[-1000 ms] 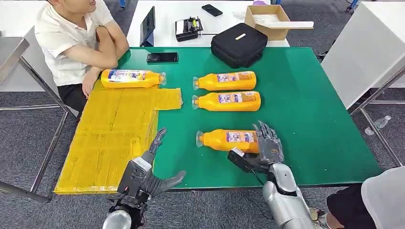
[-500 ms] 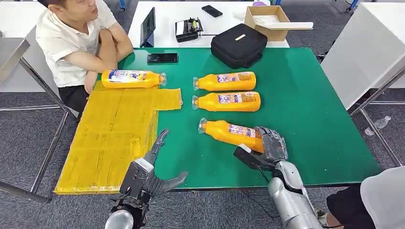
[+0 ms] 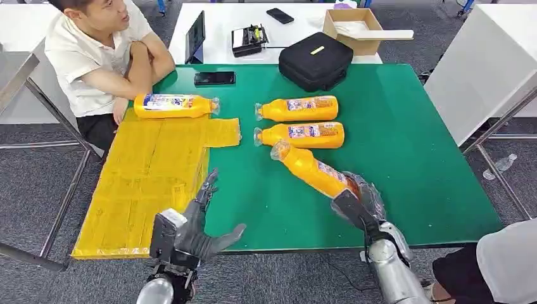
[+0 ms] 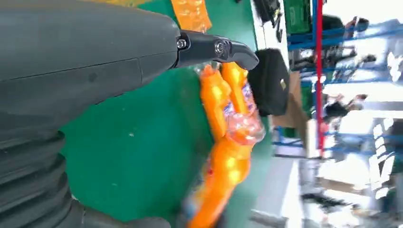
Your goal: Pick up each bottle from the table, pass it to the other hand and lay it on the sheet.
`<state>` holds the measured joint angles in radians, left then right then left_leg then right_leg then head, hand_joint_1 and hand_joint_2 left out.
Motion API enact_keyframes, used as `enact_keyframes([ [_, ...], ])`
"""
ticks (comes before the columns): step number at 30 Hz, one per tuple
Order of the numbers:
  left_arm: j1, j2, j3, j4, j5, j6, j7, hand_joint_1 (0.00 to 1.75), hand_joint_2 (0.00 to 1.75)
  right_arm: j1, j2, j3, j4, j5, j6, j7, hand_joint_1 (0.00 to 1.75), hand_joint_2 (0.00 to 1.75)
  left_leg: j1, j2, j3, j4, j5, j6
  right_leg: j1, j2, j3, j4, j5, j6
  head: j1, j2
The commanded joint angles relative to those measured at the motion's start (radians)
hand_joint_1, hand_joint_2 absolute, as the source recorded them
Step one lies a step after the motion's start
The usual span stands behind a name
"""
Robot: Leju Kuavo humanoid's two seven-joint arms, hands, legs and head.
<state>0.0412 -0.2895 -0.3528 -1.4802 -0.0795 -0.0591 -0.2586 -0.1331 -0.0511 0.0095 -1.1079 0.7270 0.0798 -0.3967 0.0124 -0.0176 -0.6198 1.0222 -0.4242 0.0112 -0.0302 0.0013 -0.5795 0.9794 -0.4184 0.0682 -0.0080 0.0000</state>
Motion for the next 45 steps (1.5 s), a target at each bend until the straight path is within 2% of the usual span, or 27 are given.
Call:
enact_keyframes([
  [1, 0.076, -0.060, 0.102, -0.059, 0.162, 0.053, 0.029, 0.00, 1.75, 0.097, 0.118, 0.090, -0.374, -0.077, 0.031, 0.055, 1.75, 1.75, 0.000, 0.005, 0.001, 0.001, -0.003, 0.000, 0.001, 0.003, 0.000, 0.001, -0.002, -0.004, 0.000, 0.000],
  [3, 0.071, -0.060, 0.112, -0.021, 0.276, 0.022, 0.050, 0.00, 1.75, 0.075, 0.122, 0.133, -0.360, -0.083, 0.044, 0.036, 1.75, 1.75, 0.000, 0.005, 0.000, 0.001, -0.003, -0.001, 0.001, 0.004, -0.001, 0.002, -0.002, -0.005, 0.000, 0.000],
  [8, 0.033, -0.060, 0.114, 0.067, 0.344, 0.013, 0.046, 0.00, 1.75, 0.040, 0.140, 0.210, -0.301, -0.081, 0.032, -0.002, 1.75, 1.75, 0.001, 0.003, -0.001, 0.000, -0.001, 0.000, 0.001, 0.003, -0.001, -0.001, -0.001, -0.004, 0.000, 0.000],
  [12, 0.049, -0.046, 0.091, 0.136, 0.366, 0.008, 0.029, 0.00, 1.75, 0.029, 0.158, 0.248, -0.284, -0.102, 0.030, -0.016, 1.75, 1.75, -0.001, 0.002, -0.003, -0.001, 0.000, 0.000, 0.000, 0.002, -0.003, -0.001, 0.000, -0.003, 0.000, 0.000],
  [13, 0.039, -0.044, 0.088, 0.148, 0.376, 0.002, 0.023, 0.00, 1.75, 0.020, 0.159, 0.259, -0.273, -0.102, 0.031, -0.016, 1.75, 1.75, 0.000, 0.005, 0.001, -0.002, -0.001, 0.000, 0.001, 0.004, 0.000, -0.002, -0.001, -0.006, 0.000, 0.000],
  [14, 0.030, -0.041, 0.081, 0.153, 0.377, -0.004, 0.020, 0.00, 1.75, 0.014, 0.163, 0.266, -0.263, -0.114, 0.040, -0.014, 1.75, 1.75, -0.001, 0.001, -0.003, -0.001, 0.000, 0.000, 0.000, 0.001, -0.003, -0.001, -0.001, -0.003, 0.000, 0.000],
  [19, -0.031, -0.048, 0.064, 0.127, 0.342, -0.026, 0.031, 0.00, 1.75, -0.003, 0.163, 0.314, -0.203, -0.129, 0.065, -0.008, 1.75, 1.75, 0.000, 0.001, -0.002, -0.001, -0.001, 0.000, 0.001, 0.001, -0.002, -0.001, -0.001, -0.004, 0.000, 0.000],
  [23, -0.031, -0.059, 0.043, 0.089, 0.221, 0.021, 0.035, 0.00, 1.75, 0.034, 0.156, 0.340, -0.208, -0.132, 0.058, 0.007, 1.75, 1.75, 0.001, -0.002, -0.005, 0.000, 0.000, 0.000, 0.001, -0.002, -0.004, -0.001, -0.001, -0.003, 0.000, 0.000],
  [27, -0.027, -0.058, 0.043, 0.096, 0.238, -0.009, 0.037, 0.00, 1.75, 0.028, 0.144, 0.356, -0.201, -0.127, 0.064, 0.010, 1.75, 1.75, 0.001, -0.001, -0.005, 0.000, 0.000, 0.000, 0.001, -0.001, -0.005, -0.001, -0.001, -0.003, 0.000, 0.000],
  [32, -0.047, -0.059, 0.031, 0.128, 0.295, -0.081, 0.024, 0.00, 1.75, -0.020, 0.139, 0.411, -0.079, -0.132, 0.079, 0.001, 1.75, 1.75, 0.001, 0.000, -0.004, 0.000, -0.001, 0.000, 0.001, -0.001, -0.003, -0.001, -0.002, -0.004, 0.000, 0.000],
  [38, -0.061, -0.060, 0.036, 0.141, 0.336, -0.066, 0.026, 0.00, 1.75, -0.039, 0.140, 0.450, -0.044, -0.119, 0.070, -0.004, 1.75, 1.75, 0.000, 0.000, -0.004, 0.000, 0.000, 0.000, 0.001, 0.000, -0.004, -0.001, -0.001, -0.004, 0.000, 0.000],
  [39, -0.070, -0.060, 0.037, 0.153, 0.349, -0.066, 0.026, 0.00, 1.75, -0.049, 0.135, 0.471, -0.035, -0.088, 0.039, -0.020, 1.75, 1.75, 0.000, 0.000, -0.006, 0.000, 0.000, 0.000, 0.001, -0.001, -0.006, -0.001, -0.001, -0.003, 0.000, 0.000],
  [41, -0.096, -0.059, 0.037, 0.195, 0.451, -0.099, 0.056, 0.00, 1.75, -0.073, 0.145, 0.476, 0.019, -0.113, 0.051, -0.056, 1.75, 1.75, 0.000, 0.001, -0.003, -0.001, -0.001, 0.000, 0.001, 0.000, -0.003, -0.001, -0.002, -0.005, 0.000, 0.000],
  [42, -0.108, -0.059, 0.038, 0.222, 0.471, -0.105, 0.058, 0.00, 1.75, -0.091, 0.151, 0.482, 0.052, -0.109, 0.033, -0.078, 1.75, 1.75, 0.000, -0.001, -0.006, -0.001, 0.000, 0.000, 0.001, -0.001, -0.006, -0.001, -0.001, -0.003, 0.000, 0.000],
  [45, -0.131, -0.060, 0.040, 0.266, 0.488, -0.101, 0.028, 0.00, 1.75, -0.119, 0.179, 0.487, 0.115, -0.090, -0.002, -0.099, 1.75, 1.75, 0.000, 0.000, -0.005, -0.001, 0.001, 0.000, 0.001, 0.000, -0.005, -0.002, 0.000, -0.003, 0.000, 0.000],
])
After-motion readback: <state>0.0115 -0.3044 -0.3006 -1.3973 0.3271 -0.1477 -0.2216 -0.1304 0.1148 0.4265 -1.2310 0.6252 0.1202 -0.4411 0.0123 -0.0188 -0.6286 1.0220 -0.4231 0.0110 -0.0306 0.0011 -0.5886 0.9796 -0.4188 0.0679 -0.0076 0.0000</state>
